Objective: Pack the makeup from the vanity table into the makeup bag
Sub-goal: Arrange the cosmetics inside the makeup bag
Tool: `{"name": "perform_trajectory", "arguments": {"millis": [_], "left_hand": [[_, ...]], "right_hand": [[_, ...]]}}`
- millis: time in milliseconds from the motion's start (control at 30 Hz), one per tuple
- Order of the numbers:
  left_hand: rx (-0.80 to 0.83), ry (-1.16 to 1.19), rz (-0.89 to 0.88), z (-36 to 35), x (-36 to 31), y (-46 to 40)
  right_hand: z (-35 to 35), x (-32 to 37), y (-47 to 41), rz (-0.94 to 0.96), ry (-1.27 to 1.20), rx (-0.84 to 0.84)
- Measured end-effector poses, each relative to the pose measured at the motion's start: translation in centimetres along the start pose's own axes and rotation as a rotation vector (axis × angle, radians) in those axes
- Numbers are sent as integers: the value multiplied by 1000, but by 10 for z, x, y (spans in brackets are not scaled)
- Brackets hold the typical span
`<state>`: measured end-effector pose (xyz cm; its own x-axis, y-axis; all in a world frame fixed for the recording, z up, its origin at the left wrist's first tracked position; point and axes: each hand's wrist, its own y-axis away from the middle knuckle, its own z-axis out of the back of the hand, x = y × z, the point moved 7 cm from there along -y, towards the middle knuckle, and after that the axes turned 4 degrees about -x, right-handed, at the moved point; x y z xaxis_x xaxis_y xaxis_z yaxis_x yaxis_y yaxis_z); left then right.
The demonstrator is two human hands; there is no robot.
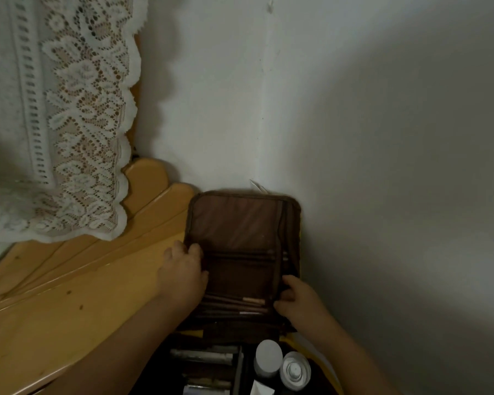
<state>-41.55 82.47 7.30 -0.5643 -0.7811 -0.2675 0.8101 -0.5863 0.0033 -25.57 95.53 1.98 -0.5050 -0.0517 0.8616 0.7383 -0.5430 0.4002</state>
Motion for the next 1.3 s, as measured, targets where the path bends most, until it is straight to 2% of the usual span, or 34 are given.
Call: {"name": "perform_trajectory", "arguments": {"millis": [67, 100, 200, 267, 400, 567, 700, 800, 900, 967, 1100, 1167, 1233, 1300], "left_hand": [[72, -48, 99, -4, 15, 7], [106, -27, 122, -7, 19, 10], [128, 75, 135, -13, 20, 13], [101, 109, 115, -13, 18, 14], [101, 90, 80, -15, 15, 14], [127, -2, 95, -19, 19, 14], [167, -32, 112, -20, 20, 14], [176, 71, 145, -13, 22, 17], [122, 174, 192, 4, 35, 26], [88, 164, 222, 17, 50, 37], [74, 108, 249, 36, 83, 66], [75, 103, 263, 41, 98, 82], [58, 98, 274, 46, 111, 100], [34, 108, 274, 49, 125, 121]], "right_hand": [[-6, 8, 0, -10, -173, 69], [-3, 9, -1, -9, -188, 39], [24, 5, -8, 15, 8, -273], [32, 7, -10, 9, -4, -335], [25, 15, -17, -65, -156, -202], [20, 31, -21, -48, -169, -72], [28, 29, -21, -38, -41, -43], [42, 31, -20, 45, 95, -177], [53, 35, -16, 138, 331, -291], [51, 39, -7, 189, 434, -224], [23, 40, 23, 151, 715, 155], [11, 42, 40, 140, 860, 263], [2, 48, 56, 170, 903, 265], [-5, 58, 73, 220, 891, 182]]}}
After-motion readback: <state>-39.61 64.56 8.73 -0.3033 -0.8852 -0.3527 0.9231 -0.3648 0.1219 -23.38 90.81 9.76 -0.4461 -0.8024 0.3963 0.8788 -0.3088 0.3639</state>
